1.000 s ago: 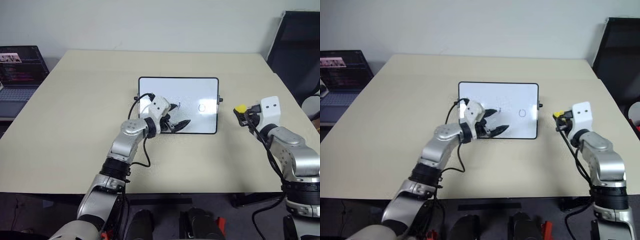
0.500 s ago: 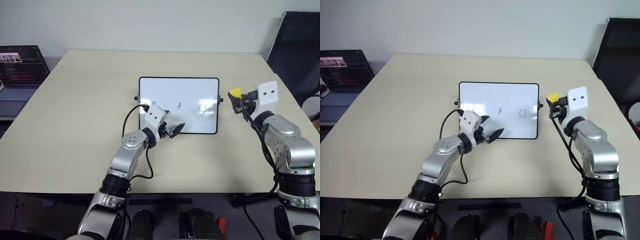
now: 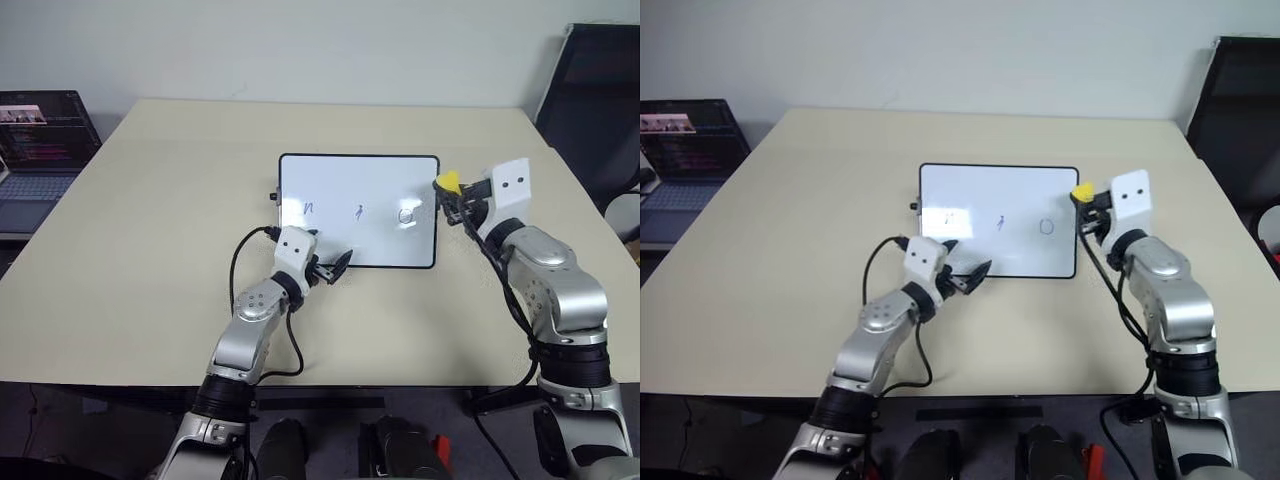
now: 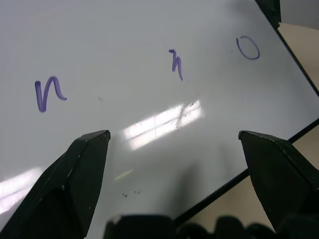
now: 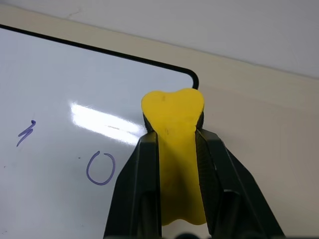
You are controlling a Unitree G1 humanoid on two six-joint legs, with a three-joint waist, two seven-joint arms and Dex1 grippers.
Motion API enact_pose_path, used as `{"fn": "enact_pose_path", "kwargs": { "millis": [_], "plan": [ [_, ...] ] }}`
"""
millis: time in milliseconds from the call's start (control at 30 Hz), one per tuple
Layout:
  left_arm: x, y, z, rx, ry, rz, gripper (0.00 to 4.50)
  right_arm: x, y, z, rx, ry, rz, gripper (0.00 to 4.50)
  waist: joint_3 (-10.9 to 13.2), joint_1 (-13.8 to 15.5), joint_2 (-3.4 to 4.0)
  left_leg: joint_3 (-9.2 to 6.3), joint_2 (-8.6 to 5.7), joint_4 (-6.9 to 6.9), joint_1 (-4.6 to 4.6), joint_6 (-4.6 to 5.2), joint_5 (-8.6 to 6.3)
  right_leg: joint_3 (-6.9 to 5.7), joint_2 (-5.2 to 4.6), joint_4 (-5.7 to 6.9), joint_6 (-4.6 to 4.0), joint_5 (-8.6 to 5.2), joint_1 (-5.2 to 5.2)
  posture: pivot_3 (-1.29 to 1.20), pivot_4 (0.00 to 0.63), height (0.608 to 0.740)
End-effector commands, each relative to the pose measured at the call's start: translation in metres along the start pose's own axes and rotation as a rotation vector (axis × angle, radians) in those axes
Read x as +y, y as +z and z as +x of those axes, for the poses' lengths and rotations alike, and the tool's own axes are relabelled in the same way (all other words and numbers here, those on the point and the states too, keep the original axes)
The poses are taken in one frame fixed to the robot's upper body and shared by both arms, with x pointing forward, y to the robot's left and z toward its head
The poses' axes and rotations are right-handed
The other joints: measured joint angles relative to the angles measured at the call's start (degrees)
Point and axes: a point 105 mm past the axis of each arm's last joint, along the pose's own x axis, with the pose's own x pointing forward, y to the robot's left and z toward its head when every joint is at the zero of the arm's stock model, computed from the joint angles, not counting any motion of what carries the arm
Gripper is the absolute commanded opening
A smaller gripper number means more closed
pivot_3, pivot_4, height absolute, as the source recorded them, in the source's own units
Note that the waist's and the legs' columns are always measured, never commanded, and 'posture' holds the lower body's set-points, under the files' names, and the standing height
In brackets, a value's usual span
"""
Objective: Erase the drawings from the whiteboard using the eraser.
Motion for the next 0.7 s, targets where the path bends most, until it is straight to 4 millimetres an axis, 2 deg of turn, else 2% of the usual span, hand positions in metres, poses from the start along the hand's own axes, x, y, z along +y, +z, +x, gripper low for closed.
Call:
{"fn": "enact_pose_path", "kwargs": {
  "millis": [33,267,433,700],
  "plan": [
    [-0.001,0.021,0.002,-0.071,-0.004,0.028,4.5,0.021,0.016,0.008,-0.081,0.063,-0.03,0.66,0.0,-0.07,0.0,0.0,-0.02,-0.01,0.01,0.0,0.0,0.0,0.02,0.0,0.0,0.0,0.0,0.0,0.15,0.74],
    [0.002,0.026,0.003,-0.082,-0.007,0.037,4.5,0.032,0.004,0.02,-0.059,0.107,-0.037,0.66,0.0,0.16,0.0,-0.01,0.0,0.01,-0.02,0.0,0.0,-0.01,-0.03,-0.01,0.0,0.0,0.0,0.0,0.15,0.74],
    [0.004,0.033,0.002,-0.096,-0.002,0.037,4.5,0.022,-0.015,0.025,0.05,0.041,-0.064,0.66,0.0,0.17,0.0,-0.02,-0.01,0.0,-0.01,0.0,0.0,-0.02,-0.02,-0.01,0.0,0.0,0.0,0.0,0.15,0.74],
    [0.004,0.038,0.003,-0.103,0.003,0.036,4.5,0.026,-0.029,0.021,0.13,0.04,-0.087,0.66,0.0,0.17,0.0,-0.02,0.01,0.01,0.0,0.0,0.0,-0.02,-0.02,0.01,-0.01,0.0,0.0,0.0,0.15,0.74]
  ]
}}
